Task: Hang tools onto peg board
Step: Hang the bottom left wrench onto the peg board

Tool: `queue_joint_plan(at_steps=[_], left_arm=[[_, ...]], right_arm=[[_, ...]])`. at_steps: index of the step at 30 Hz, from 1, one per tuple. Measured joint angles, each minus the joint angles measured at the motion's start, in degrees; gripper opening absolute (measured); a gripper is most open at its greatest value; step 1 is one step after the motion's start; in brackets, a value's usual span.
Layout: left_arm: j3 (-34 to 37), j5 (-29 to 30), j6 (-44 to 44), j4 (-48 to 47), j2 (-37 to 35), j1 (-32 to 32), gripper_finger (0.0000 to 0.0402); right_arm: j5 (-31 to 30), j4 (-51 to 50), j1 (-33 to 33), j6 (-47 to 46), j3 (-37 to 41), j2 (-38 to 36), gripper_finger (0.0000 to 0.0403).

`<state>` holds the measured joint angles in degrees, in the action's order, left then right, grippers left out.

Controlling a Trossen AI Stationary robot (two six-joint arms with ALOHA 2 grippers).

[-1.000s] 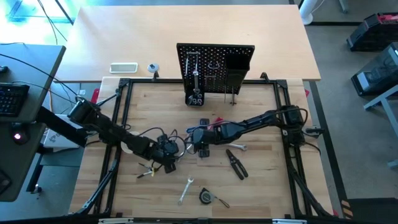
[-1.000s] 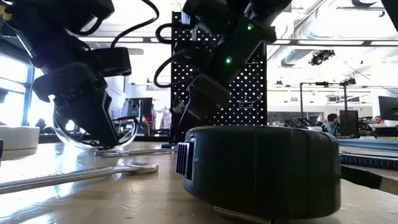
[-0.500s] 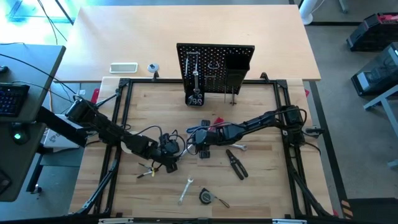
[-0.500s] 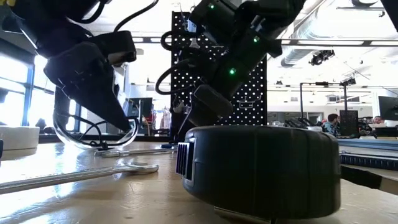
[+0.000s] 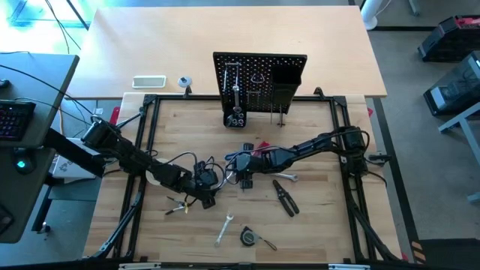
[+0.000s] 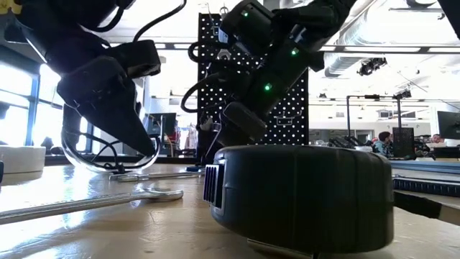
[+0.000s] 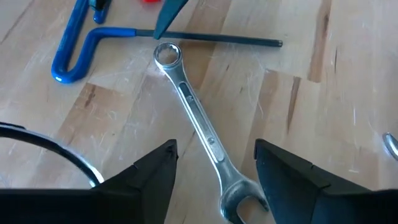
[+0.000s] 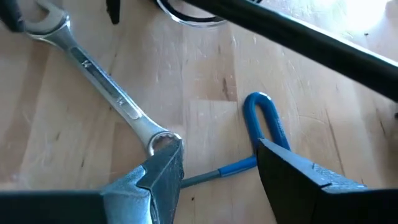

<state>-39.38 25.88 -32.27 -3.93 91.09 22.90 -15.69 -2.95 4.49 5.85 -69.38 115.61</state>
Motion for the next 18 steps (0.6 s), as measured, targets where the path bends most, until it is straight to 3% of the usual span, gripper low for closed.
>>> queue_joint_plan(at_steps=[18], left_arm=[[0.0,-4.8,-0.6,1.9,4.1,-2.9,0.0216]], right_arm=[[0.3,1.7,0.0,-1.0,-0.2,3.4,0.0196]])
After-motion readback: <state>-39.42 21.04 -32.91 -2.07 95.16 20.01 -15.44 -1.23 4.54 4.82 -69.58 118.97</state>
